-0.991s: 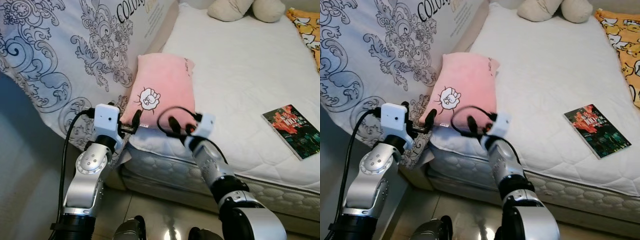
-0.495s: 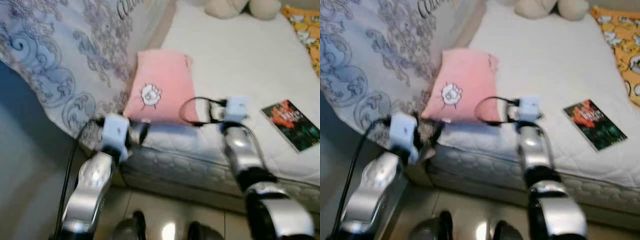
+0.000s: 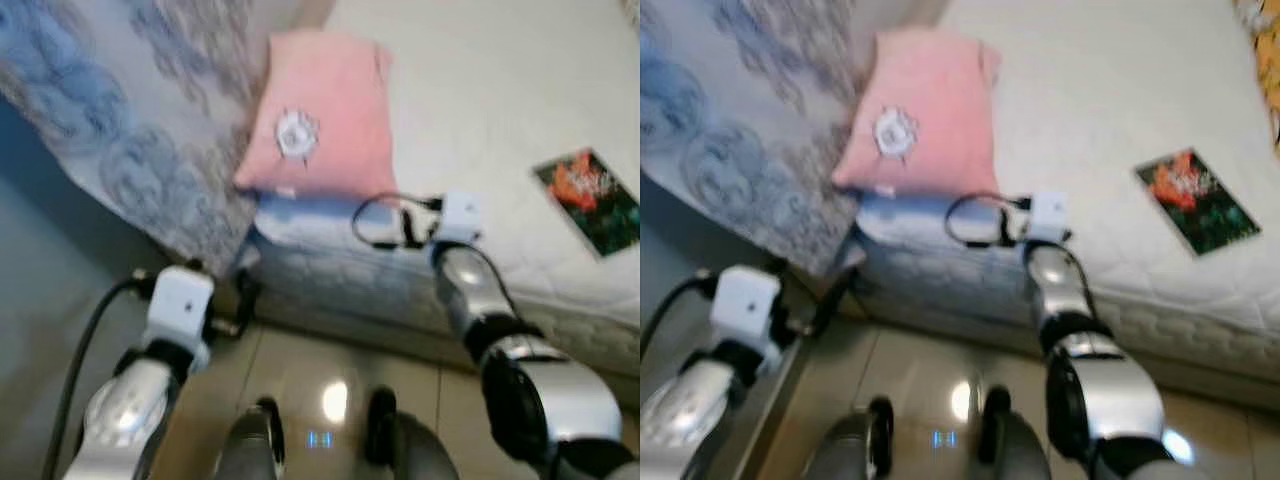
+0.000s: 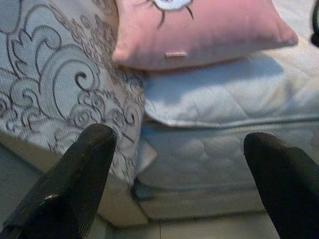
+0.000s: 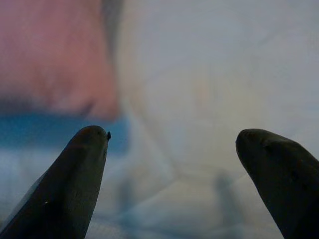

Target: Clean up the room

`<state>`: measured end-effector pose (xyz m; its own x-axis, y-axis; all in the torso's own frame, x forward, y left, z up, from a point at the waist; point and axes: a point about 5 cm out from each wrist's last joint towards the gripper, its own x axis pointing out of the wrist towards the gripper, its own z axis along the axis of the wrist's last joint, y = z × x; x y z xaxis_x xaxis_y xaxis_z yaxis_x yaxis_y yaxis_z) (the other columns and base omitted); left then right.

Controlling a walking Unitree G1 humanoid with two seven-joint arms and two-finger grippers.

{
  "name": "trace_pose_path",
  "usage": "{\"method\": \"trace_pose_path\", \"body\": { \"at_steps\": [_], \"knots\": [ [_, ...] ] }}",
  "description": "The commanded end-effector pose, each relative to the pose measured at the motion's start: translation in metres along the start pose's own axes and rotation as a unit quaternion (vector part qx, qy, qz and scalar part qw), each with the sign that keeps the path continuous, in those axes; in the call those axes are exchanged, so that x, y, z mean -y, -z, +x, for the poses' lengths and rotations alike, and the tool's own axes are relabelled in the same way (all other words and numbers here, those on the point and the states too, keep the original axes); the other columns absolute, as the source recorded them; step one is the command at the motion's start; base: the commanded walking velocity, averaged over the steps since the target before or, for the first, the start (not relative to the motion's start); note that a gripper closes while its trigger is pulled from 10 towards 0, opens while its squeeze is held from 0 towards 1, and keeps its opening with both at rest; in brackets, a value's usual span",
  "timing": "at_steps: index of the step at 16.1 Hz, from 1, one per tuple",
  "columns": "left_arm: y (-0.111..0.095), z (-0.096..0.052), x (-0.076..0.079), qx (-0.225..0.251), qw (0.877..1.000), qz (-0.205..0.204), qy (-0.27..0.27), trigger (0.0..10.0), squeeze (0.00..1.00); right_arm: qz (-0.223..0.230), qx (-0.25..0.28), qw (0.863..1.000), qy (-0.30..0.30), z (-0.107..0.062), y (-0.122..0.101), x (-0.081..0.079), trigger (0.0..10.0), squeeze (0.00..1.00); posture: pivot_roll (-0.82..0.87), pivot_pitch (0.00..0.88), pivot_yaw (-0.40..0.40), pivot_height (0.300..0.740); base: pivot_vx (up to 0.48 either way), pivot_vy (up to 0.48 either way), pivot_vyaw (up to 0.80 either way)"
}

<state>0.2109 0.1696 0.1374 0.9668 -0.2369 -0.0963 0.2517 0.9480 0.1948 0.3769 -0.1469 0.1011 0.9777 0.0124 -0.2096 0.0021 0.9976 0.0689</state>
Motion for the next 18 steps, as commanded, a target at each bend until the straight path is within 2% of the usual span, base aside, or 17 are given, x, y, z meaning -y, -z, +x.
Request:
{"method": "trace_pose_path", "body": {
  "at_steps": [1,3,5,7,8,9,10,11,12,14,15,16,18],
  "knots": [
    [-0.003,-0.008,-0.001,-0.006,1.0,0.004,-0.007,10.0,0.0,0.012,-0.026,0.999,-0.018,-0.001,0.007,-0.007,10.0,0.0,0.31,0.361,0.012,0.74,0.0,0.0,0.0],
    [-0.004,-0.014,0.002,-0.01,1.0,0.004,-0.013,10.0,0.0,-0.006,-0.023,0.999,-0.04,0.002,0.001,-0.018,10.0,0.0,0.32,0.372,0.005,0.74,0.0,0.0,0.0],
    [-0.003,-0.018,0.003,-0.017,1.0,0.004,-0.019,10.0,0.0,-0.017,-0.016,0.997,-0.078,0.003,-0.005,-0.037,10.0,0.0,0.32,0.384,0.0,0.74,0.0,0.0,0.0],
    [-0.003,-0.02,0.003,-0.022,1.0,0.003,-0.021,10.0,0.0,-0.028,-0.007,0.991,-0.131,0.001,-0.008,-0.064,10.0,0.0,0.31,0.387,-0.005,0.74,0.0,0.0,0.0],
    [-0.003,-0.019,0.004,-0.023,0.999,0.004,-0.022,10.0,0.0,-0.041,0.01,0.981,-0.189,-0.003,-0.012,-0.092,10.0,0.0,0.31,0.385,-0.01,0.74,0.0,0.0,0.0],
    [-0.002,-0.015,0.006,-0.023,0.999,0.004,-0.022,10.0,0.0,-0.048,0.026,0.971,-0.231,-0.007,-0.015,-0.112,10.0,0.0,0.28,0.366,-0.024,0.74,0.0,0.0,0.0],
    [0.0,-0.009,0.008,-0.02,1.0,0.001,-0.023,10.0,0.0,-0.053,0.042,0.966,-0.251,-0.011,-0.016,-0.12,10.0,0.0,0.26,0.351,-0.03,0.74,0.0,0.0,0.0],
    [0.0,-0.003,0.01,-0.015,1.0,-0.003,-0.024,10.0,0.0,-0.049,0.053,0.964,-0.255,-0.012,-0.015,-0.121,10.0,0.0,0.25,0.339,-0.035,0.74,0.0,0.0,0.0],
    [0.0,0.006,0.013,-0.006,1.0,-0.006,-0.019,10.0,0.0,-0.037,0.073,0.965,-0.25,-0.014,-0.014,-0.115,10.0,0.0,0.21,0.287,-0.052,0.74,0.0,0.0,0.0],
    [0.0,0.029,0.017,0.011,1.0,-0.006,-0.011,10.0,0.0,-0.033,0.12,0.972,-0.201,-0.02,-0.008,-0.087,10.0,0.0,0.16,0.202,-0.066,0.74,0.0,0.0,0.0],
    [0.0,0.038,0.02,0.018,1.0,-0.008,-0.004,10.0,0.0,-0.051,0.154,0.974,-0.16,-0.032,-0.002,-0.066,10.0,0.0,0.13,0.167,-0.066,0.74,0.0,0.0,0.0],
    [0.0,0.044,0.02,0.023,1.0,-0.008,0.0,10.0,0.0,-0.054,0.163,0.977,-0.129,-0.044,0.004,-0.051,10.0,0.0,0.11,0.133,-0.062,0.74,0.0,0.0,0.0],
    [0.006,0.065,0.02,0.028,1.0,-0.008,0.004,10.0,0.0,-0.081,0.182,0.979,-0.043,-0.078,0.019,-0.007,10.0,0.0,0.04,0.053,-0.038,0.74,0.0,0.0,0.0]
  ]
}}
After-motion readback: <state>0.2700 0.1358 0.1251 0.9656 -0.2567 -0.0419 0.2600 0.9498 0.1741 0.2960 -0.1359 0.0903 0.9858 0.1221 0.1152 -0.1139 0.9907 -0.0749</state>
